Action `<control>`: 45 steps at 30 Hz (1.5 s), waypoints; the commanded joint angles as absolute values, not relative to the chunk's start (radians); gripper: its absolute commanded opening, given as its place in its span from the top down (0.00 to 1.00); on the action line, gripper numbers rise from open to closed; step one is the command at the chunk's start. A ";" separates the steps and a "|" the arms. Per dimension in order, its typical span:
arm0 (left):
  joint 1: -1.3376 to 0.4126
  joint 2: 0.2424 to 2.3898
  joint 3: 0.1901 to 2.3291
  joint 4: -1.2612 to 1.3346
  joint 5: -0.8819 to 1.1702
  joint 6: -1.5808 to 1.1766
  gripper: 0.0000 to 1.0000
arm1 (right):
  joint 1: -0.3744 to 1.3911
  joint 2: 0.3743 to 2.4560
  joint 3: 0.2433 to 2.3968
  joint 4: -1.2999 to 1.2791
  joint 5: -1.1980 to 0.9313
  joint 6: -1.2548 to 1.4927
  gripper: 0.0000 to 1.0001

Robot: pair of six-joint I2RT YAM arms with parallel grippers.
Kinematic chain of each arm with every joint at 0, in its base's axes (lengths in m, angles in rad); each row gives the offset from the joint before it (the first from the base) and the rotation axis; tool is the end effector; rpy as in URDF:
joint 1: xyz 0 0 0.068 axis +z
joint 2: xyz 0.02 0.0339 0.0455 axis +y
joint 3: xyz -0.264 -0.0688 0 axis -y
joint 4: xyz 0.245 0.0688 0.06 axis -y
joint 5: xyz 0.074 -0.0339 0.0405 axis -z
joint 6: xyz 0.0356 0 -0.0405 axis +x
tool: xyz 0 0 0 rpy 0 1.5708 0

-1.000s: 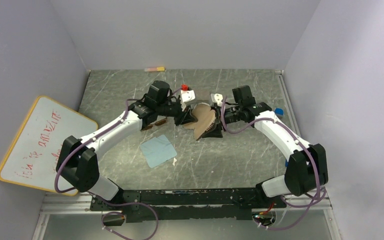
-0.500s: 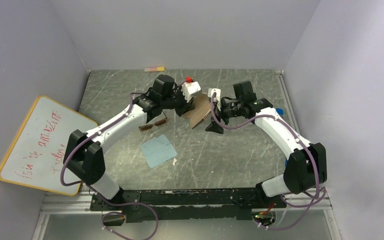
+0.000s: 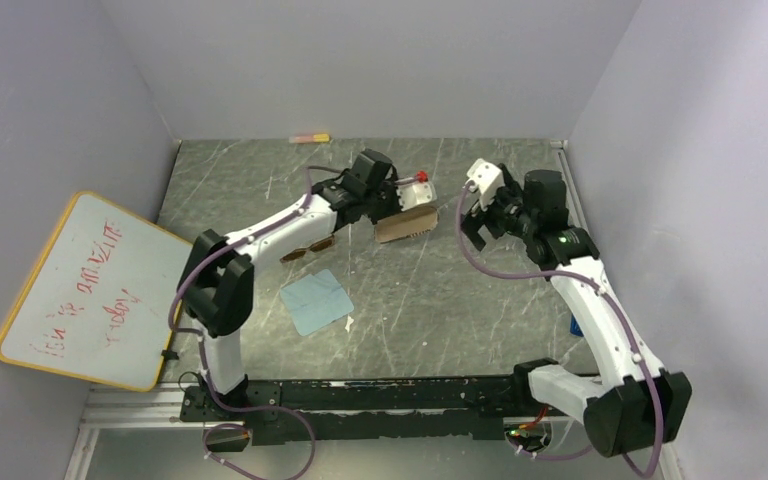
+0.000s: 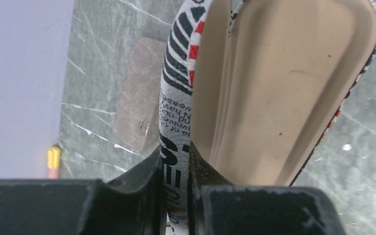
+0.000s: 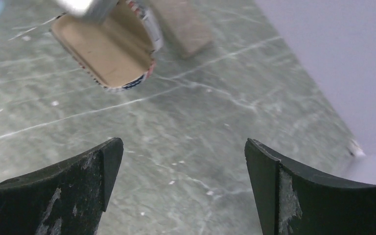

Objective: Organize the sunglasses
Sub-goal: Place the sunglasses case at the center of the board.

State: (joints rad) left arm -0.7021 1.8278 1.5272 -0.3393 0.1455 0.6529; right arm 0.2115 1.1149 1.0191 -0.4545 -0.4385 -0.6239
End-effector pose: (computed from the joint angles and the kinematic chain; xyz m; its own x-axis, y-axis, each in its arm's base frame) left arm 0.3223 -0.2794 0.2884 0.0800 0.7196 -0.6898 0.8551 0.3061 0.4185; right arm 0.2353 0.0660 0.3313 -0.0972 -0.5619 -0.8215 -0.7401 0.5927 -0.3178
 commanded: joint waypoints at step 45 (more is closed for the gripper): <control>-0.704 2.338 1.950 -0.361 -0.317 1.046 0.78 | 0.128 0.976 0.907 -0.245 -0.367 -0.504 0.00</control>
State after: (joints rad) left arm -0.7071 2.3280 1.8908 -0.3622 -0.2897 1.0767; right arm 0.1318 0.9989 0.9131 -0.2863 -0.3496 -0.5190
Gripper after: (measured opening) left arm 0.197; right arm 0.997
